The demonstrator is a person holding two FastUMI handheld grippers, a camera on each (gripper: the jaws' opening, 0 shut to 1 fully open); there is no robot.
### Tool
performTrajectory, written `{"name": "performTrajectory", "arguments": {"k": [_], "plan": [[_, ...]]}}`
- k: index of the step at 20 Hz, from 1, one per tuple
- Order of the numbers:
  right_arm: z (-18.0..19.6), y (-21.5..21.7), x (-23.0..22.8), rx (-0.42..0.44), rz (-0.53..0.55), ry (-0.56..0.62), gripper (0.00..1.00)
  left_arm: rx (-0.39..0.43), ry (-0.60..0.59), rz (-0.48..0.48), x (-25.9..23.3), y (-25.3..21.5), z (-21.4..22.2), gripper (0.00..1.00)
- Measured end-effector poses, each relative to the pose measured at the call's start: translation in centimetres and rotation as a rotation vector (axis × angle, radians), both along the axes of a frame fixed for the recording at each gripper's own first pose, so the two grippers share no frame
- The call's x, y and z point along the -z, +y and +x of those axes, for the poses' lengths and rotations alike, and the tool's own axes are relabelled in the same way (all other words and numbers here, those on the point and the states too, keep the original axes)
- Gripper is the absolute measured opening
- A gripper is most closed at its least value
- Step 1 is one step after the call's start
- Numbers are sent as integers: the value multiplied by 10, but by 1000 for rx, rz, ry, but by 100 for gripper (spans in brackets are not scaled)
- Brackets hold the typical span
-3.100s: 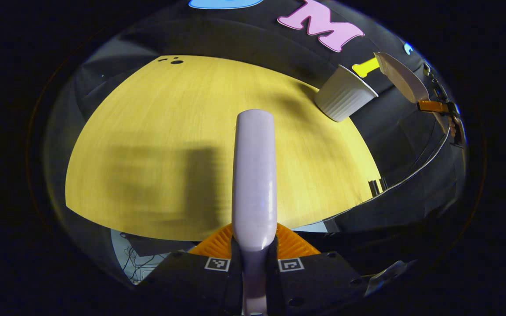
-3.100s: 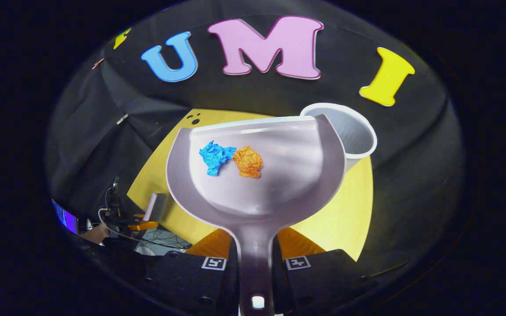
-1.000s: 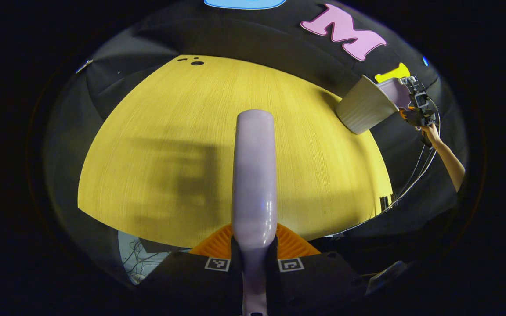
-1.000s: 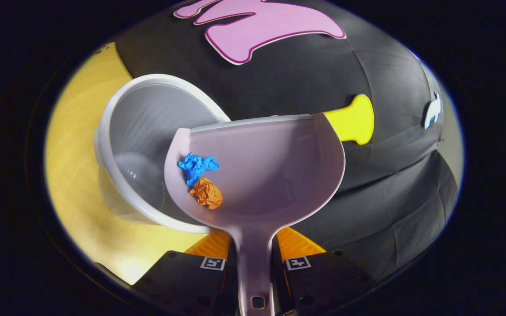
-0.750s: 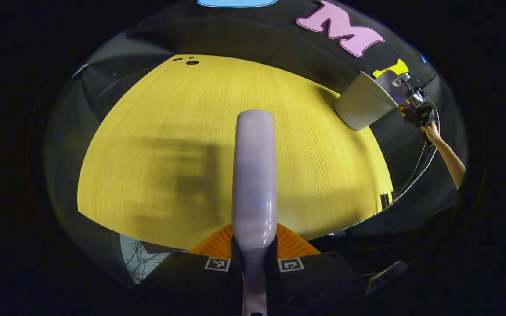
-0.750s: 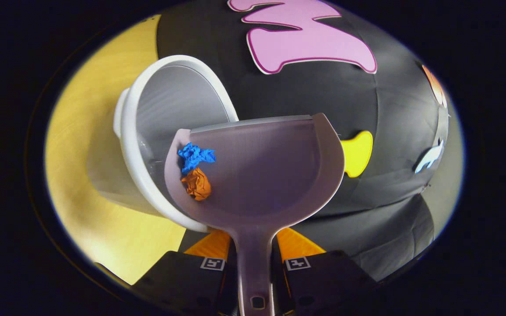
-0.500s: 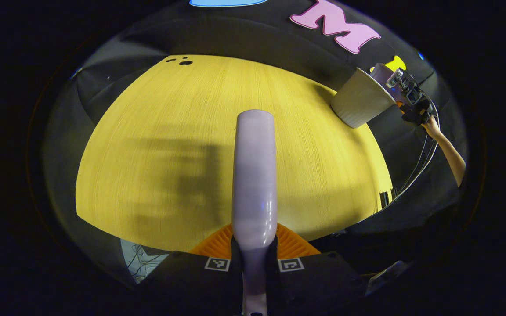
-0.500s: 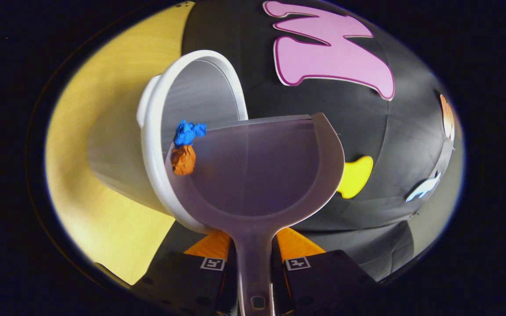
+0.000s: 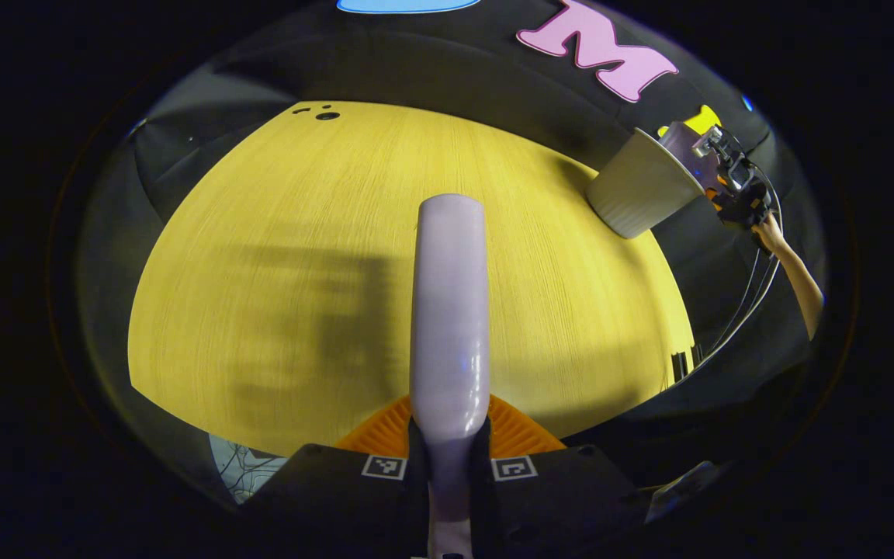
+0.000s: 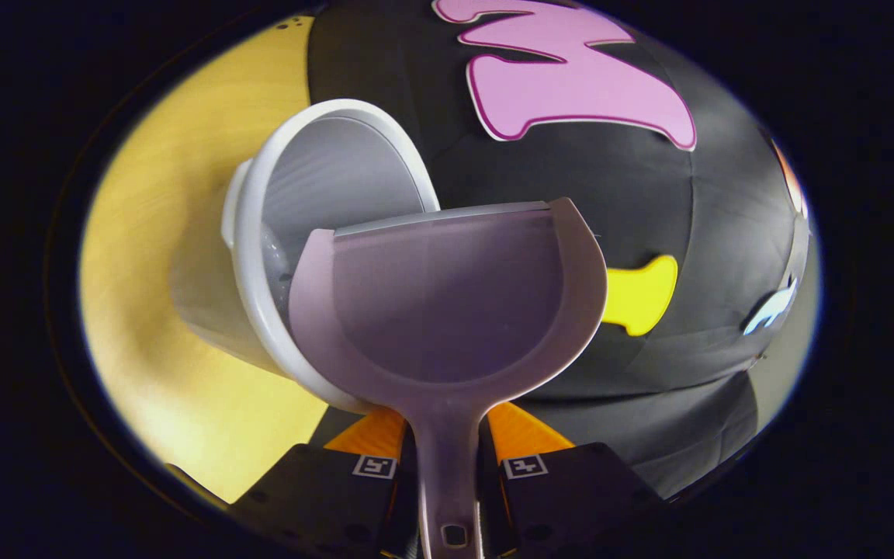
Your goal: Pick up the small broom and dustpan from the desktop, sweep the trash into the dustpan with the broom, and then empty the trash into the garbage bin.
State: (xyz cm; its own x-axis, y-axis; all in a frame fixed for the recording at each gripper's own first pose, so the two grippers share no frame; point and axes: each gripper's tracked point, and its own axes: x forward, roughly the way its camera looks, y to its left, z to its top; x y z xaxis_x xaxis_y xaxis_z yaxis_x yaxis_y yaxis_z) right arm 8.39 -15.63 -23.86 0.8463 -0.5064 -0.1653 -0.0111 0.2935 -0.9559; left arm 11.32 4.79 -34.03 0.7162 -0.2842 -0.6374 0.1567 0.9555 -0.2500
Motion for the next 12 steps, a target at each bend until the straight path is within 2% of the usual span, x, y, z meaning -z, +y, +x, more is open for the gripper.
{"name": "performTrajectory", "arguments": {"k": [4,6,12], "plan": [[-7,-1,5,104,335,-57,35,-13,-29,4,-11,2,7,25],[-5,7,5,130,481,-103,35,-16,-50,14,-18,2,8,25],[5,46,-18,79,818,-243,35,-36,-139,18,-37,5,10,24]]}}
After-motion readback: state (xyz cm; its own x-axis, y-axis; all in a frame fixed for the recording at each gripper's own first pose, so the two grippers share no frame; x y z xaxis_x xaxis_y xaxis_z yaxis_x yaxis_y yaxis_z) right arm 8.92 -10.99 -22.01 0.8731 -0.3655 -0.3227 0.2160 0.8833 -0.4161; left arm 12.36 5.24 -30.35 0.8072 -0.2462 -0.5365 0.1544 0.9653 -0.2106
